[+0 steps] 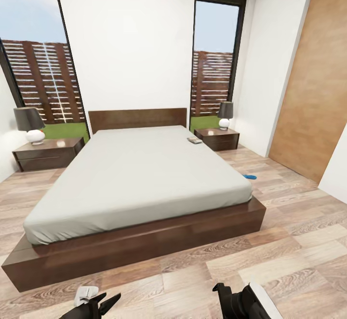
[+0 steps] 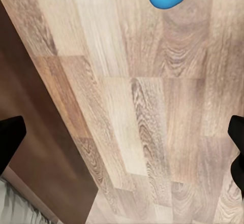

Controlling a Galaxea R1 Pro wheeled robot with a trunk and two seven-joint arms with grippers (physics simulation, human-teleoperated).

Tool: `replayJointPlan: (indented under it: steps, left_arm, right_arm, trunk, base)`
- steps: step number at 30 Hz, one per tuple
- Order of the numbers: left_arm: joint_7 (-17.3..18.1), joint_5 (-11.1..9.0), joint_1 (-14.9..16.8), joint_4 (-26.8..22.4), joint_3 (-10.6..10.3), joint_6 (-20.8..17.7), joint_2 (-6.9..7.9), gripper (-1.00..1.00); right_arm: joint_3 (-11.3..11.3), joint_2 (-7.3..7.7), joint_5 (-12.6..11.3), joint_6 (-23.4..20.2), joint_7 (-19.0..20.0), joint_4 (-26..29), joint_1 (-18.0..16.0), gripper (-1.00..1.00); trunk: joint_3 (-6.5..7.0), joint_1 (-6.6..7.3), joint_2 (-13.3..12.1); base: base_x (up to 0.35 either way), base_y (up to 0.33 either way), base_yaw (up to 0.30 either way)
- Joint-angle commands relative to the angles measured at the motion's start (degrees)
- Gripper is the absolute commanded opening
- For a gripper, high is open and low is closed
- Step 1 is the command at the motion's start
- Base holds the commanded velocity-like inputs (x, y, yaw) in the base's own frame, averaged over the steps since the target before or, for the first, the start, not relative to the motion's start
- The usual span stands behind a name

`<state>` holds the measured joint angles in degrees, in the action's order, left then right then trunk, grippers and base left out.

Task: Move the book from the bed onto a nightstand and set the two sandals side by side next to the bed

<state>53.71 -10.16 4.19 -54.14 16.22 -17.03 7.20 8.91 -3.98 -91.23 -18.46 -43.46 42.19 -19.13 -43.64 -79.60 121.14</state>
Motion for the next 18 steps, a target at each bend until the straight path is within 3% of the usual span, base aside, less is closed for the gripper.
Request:
replayJointPlan:
  steps: [1,18]
  left_arm:
    - [0.2,-0.4,0.0,0.0,0.0,-0.6,0.0,1.0]
    - [0.2,-0.4,0.0,0.0,0.0,-0.6,0.0,1.0]
  right_arm:
    - [0.3,-0.07,0.0,-0.4,-0.3,0.1,0.0,1.0]
    - [0.3,-0.07,0.0,-0.4,-0.3,0.1,0.0,1.0]
  trunk:
    - [-0.24,-0.22,0.4]
    - [-3.3,-3.95,7.3]
  base:
    - [0.0,0.0,0.0]
    - [0.0,0.0,0.0]
